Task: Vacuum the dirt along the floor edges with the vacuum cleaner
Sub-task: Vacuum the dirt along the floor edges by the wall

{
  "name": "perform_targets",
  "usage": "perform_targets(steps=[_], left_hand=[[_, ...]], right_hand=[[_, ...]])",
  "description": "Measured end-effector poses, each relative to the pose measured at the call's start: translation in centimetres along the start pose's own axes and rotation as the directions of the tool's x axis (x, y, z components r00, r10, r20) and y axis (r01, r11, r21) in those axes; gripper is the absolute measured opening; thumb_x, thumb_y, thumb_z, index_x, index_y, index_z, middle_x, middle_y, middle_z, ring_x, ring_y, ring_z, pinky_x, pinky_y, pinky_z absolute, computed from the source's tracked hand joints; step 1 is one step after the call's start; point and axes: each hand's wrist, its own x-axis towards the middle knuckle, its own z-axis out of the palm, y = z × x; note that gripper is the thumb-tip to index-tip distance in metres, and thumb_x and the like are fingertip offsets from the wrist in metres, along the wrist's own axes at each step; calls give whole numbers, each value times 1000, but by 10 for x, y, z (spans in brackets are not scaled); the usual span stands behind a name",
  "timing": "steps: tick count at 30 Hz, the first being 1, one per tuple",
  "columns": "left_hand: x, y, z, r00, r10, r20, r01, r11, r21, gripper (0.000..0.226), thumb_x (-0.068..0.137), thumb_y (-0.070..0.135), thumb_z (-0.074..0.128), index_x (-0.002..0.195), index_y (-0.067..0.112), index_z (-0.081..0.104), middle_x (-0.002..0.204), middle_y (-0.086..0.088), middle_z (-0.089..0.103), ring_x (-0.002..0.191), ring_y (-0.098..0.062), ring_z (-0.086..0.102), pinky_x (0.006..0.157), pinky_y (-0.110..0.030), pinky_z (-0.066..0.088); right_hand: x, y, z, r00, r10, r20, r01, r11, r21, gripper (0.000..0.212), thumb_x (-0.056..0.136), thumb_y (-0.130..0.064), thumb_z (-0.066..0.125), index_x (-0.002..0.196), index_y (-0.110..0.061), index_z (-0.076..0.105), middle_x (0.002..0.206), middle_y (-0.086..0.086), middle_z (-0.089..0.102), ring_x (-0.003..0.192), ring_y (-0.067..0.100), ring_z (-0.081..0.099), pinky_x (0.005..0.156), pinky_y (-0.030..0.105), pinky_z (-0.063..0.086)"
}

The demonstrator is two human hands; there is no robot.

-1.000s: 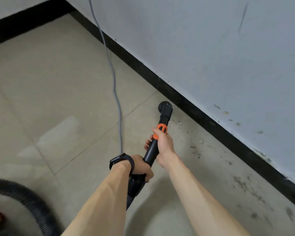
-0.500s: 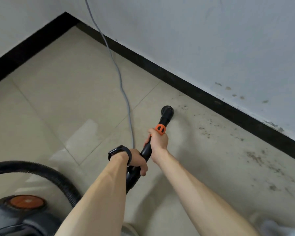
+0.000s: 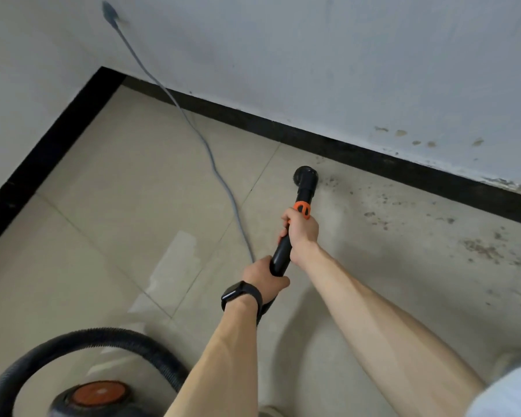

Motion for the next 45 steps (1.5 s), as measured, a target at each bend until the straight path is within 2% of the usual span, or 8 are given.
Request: perform_targets(steps=[8,14,18,27,32,35,40,45], left_hand=[[8,-6,11,999,37,-14,-38,997,-70,45,62,36,76,97,33,47,75,2,62,61,-17,62,50,-23,43],[19,3,17,992,113,-59,-117,990,-81,41,68,26,71,98,32,42,79,7,54,65,-10,54,49,-25,36],[24,1,22,991,104,-87,-114,987,-112,34,70,25,66,93,29,41,79,5,53,65,-12,52,49,-26,36],[37,-2,22,992,-26,-124,-13,953,-304,33,73,16,69,95,25,46,78,0,60,66,-15,58,46,-22,39],[37,0,9,997,-56,-53,28,904,-426,44,67,15,78,104,21,55,82,-3,67,65,-15,64,43,-16,44],[33,2,7,998,-40,-55,15,917,-398,40,66,15,77,98,21,55,84,-5,68,71,-19,66,53,-24,49],[16,-18,13,991,-5,-136,-28,972,-234,43,65,24,78,99,27,51,78,1,65,66,-14,62,50,-24,43],[-13,-57,12,973,86,-212,-77,996,50,39,62,34,67,88,34,39,70,8,53,55,-10,52,43,-23,30]], right_hand=[[19,-12,-13,1000,3,14,-5,992,128,16,72,-5,63,69,-16,51,58,0,49,41,15,39,45,26,39],[30,-22,-17,997,-29,-66,41,981,191,18,72,-5,64,70,-16,50,59,0,48,40,15,39,44,25,37],[37,-20,-11,995,-55,-79,65,990,129,15,74,-5,63,74,-15,52,57,0,49,39,15,40,43,25,38],[52,-15,31,954,-251,-166,179,917,-356,20,90,-22,64,98,-17,46,83,9,68,48,21,60,41,22,42],[55,-22,40,972,-227,-60,192,914,-357,23,90,-16,62,104,-14,43,62,-1,63,39,14,60,45,24,49],[52,-21,38,974,-217,-63,178,908,-378,25,88,-18,62,104,-14,44,44,-4,58,35,14,55,52,32,53],[34,-5,29,982,-170,-80,142,950,-279,30,86,-16,62,112,-5,53,49,-1,58,38,17,55,50,29,50],[-1,26,19,992,-123,-21,119,984,-130,9,82,-10,58,88,-10,51,50,0,54,43,20,55,51,28,50]])
